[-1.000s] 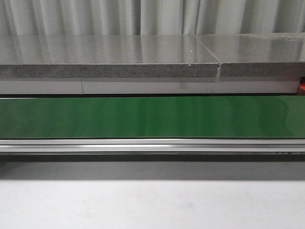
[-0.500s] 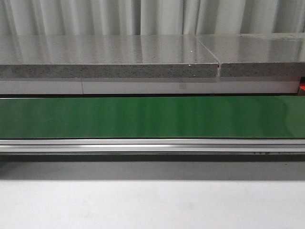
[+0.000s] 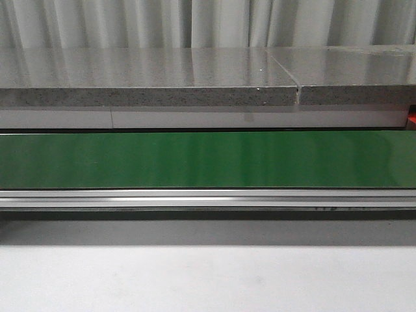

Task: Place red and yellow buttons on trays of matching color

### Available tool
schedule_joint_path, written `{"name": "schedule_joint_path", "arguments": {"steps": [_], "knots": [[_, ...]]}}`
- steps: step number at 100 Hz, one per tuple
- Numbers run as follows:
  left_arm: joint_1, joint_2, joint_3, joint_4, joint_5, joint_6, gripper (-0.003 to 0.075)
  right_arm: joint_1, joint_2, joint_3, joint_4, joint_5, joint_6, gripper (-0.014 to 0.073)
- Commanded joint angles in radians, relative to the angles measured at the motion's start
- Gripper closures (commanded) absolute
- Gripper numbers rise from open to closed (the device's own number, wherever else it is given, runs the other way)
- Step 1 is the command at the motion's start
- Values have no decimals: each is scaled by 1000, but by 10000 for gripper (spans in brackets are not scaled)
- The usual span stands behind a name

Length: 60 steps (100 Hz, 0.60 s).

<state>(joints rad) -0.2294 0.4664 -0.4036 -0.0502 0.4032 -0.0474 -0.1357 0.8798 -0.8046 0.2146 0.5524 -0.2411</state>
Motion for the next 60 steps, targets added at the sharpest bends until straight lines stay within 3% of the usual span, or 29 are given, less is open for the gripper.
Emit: {"name": "schedule_joint_path", "arguments": {"steps": [1,32,60], "knots": [[-6,4,-26,-1,-75,-9,739,7,-56,27,-3,-49,-11,136],[-6,4,-26,-1,-75,-9,739,7,-194,128,-3,-46,-11,663],[-6,4,-26,-1,-75,-9,739,7,-192,128,-3,-42,-11,662]]}}
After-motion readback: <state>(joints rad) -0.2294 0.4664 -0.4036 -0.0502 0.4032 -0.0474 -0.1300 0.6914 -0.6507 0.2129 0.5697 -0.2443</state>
